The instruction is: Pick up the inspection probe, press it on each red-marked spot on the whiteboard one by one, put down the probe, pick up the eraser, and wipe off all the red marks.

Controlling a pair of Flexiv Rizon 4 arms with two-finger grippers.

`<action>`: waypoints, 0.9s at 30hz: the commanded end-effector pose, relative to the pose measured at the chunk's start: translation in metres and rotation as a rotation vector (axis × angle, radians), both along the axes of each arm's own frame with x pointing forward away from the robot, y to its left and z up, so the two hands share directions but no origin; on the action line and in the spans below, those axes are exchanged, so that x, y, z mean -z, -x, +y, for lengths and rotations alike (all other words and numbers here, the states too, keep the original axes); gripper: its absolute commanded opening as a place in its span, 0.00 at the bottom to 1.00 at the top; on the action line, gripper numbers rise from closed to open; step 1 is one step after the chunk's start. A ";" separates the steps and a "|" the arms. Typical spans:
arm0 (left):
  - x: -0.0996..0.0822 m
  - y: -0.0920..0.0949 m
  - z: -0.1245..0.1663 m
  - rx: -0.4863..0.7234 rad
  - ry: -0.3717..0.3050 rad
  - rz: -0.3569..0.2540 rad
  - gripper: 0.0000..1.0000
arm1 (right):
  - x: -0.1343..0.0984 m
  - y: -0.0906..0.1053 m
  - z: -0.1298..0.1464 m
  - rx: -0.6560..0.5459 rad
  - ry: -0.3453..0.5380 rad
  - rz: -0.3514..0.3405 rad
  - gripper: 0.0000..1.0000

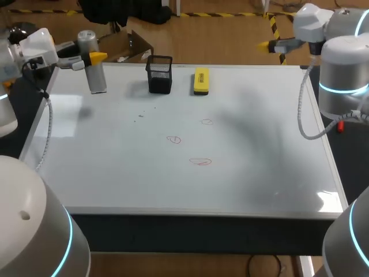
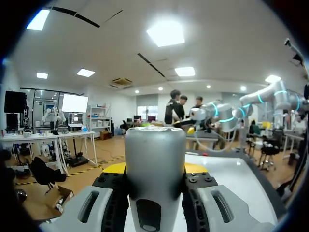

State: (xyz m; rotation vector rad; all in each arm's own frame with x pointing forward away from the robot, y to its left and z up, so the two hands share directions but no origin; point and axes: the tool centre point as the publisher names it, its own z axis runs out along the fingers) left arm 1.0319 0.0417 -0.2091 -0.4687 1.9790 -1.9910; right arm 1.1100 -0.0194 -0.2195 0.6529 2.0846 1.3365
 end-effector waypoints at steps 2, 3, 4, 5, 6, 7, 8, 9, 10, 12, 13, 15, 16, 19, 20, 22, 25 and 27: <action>-0.001 0.001 -0.001 -0.004 0.000 -0.002 0.00 | -0.001 -0.029 0.020 -0.403 0.094 0.083 1.00; -0.001 0.001 -0.001 -0.004 0.000 -0.002 0.00 | 0.000 -0.032 0.026 -0.469 0.108 0.088 1.00; -0.001 0.001 -0.001 -0.004 0.000 -0.002 0.00 | 0.000 -0.035 0.032 -0.535 0.123 0.097 1.00; -0.001 0.001 -0.001 -0.004 0.000 -0.002 0.00 | 0.000 -0.037 0.038 -0.590 0.145 0.110 1.00; -0.001 0.001 -0.001 -0.004 0.000 -0.002 0.00 | 0.001 -0.039 0.043 -0.658 0.173 0.122 1.00; -0.001 0.001 -0.001 -0.004 0.000 -0.002 0.00 | 0.003 -0.041 0.048 -0.716 0.205 0.133 1.00; -0.001 0.001 -0.001 -0.004 0.000 -0.002 0.00 | 0.004 -0.043 0.053 -0.767 0.243 0.145 1.00; -0.001 0.001 -0.001 -0.004 0.000 -0.002 0.00 | 0.006 -0.045 0.057 -0.825 0.279 0.157 1.00; -0.001 0.001 -0.001 -0.004 0.000 -0.002 0.00 | 0.008 -0.047 0.061 -0.884 0.325 0.169 1.00; -0.001 0.001 -0.001 -0.004 0.000 -0.002 0.00 | 0.010 -0.051 0.068 -0.968 0.391 0.184 1.00; -0.001 0.001 -0.001 -0.004 0.000 -0.002 0.00 | 0.012 -0.052 0.072 -1.014 0.425 0.196 1.00; -0.001 0.001 -0.001 -0.004 0.000 -0.002 0.00 | 0.018 -0.055 0.079 -1.108 0.532 0.218 1.00; -0.001 0.001 -0.001 -0.004 0.000 -0.002 0.00 | 0.021 -0.055 0.082 -1.155 0.573 0.226 1.00; -0.001 0.001 -0.001 -0.004 0.000 -0.002 0.00 | 0.031 -0.057 0.093 -1.257 0.650 0.228 1.00; -0.001 0.001 -0.001 -0.004 0.000 -0.002 0.00 | 0.035 -0.057 0.096 -1.281 0.694 0.229 1.00; -0.001 0.001 -0.001 -0.004 0.000 -0.002 0.00 | 0.042 -0.055 0.102 -1.334 0.739 0.241 1.00; -0.001 0.001 -0.001 -0.004 0.000 -0.002 0.00 | 0.055 -0.052 0.109 -1.420 0.869 0.252 1.00; -0.001 0.001 -0.001 -0.004 0.000 -0.002 0.00 | 0.062 -0.051 0.112 -1.451 0.918 0.252 1.00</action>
